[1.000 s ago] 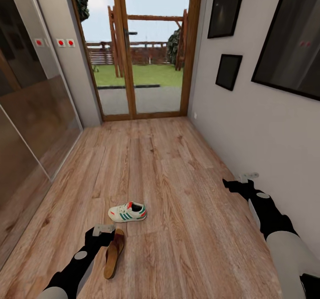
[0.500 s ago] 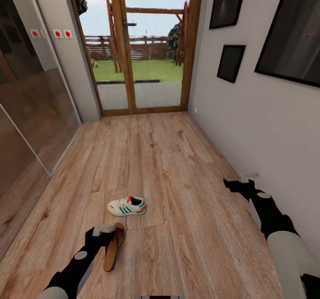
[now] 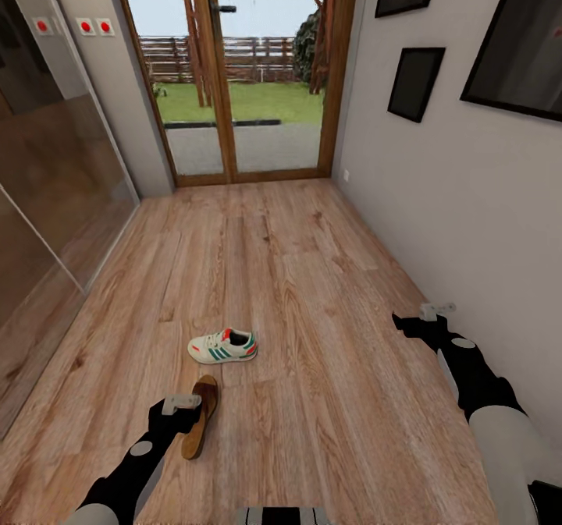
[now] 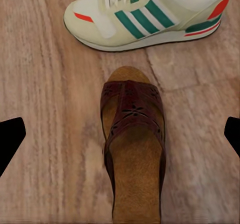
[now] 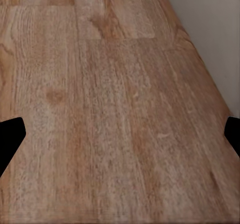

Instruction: Pick up the two gym shoes and the two sandals from the corridor floor and place them onto the hallstand (shoe rack) in the corridor, making sure they are on the rack and not on the floor. Arrange them so the two gym shoes are next to each other and the two sandals are next to each other.

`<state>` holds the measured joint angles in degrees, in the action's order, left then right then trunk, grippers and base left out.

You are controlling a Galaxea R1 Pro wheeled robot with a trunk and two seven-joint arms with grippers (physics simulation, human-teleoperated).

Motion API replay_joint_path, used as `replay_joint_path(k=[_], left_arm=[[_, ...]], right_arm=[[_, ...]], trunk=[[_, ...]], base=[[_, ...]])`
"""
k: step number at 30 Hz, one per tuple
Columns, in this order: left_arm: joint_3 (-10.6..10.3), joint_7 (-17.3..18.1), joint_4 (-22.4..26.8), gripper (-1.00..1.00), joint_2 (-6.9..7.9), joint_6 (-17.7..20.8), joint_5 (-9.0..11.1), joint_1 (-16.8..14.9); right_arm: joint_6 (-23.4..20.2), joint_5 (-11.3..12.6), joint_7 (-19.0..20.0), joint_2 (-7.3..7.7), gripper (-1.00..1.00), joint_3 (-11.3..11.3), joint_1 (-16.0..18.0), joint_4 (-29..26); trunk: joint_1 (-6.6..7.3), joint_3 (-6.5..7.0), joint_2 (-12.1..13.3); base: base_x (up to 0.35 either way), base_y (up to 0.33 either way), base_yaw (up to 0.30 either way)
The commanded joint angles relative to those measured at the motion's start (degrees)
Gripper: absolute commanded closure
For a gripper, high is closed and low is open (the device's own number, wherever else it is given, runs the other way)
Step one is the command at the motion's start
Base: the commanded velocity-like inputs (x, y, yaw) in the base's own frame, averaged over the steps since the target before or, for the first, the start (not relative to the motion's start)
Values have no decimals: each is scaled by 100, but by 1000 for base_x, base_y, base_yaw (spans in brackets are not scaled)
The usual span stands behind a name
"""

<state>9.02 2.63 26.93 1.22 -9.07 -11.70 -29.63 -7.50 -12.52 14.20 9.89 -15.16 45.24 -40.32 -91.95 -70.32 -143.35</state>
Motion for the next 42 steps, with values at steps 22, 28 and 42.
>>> replay_joint_path(k=[22,28,42], left_arm=[[38,27,-3,-100,-8,-33,-51,-2],[38,27,-3,-100,-8,-32,-51,-1],[46,27,-3,-100,-8,-33,-51,0]], right_arm=[[-24,-58,48,-3,-100,-28,3,-12],[-24,-61,48,7,-100,-16,3,-22],[-24,-59,48,13,-100,-11,3,-113]], trunk=[[-55,-682,-32],[-71,-825,-40],[-107,-1136,-58]], base=[[0,0,0],[0,0,0],[0,0,0]])
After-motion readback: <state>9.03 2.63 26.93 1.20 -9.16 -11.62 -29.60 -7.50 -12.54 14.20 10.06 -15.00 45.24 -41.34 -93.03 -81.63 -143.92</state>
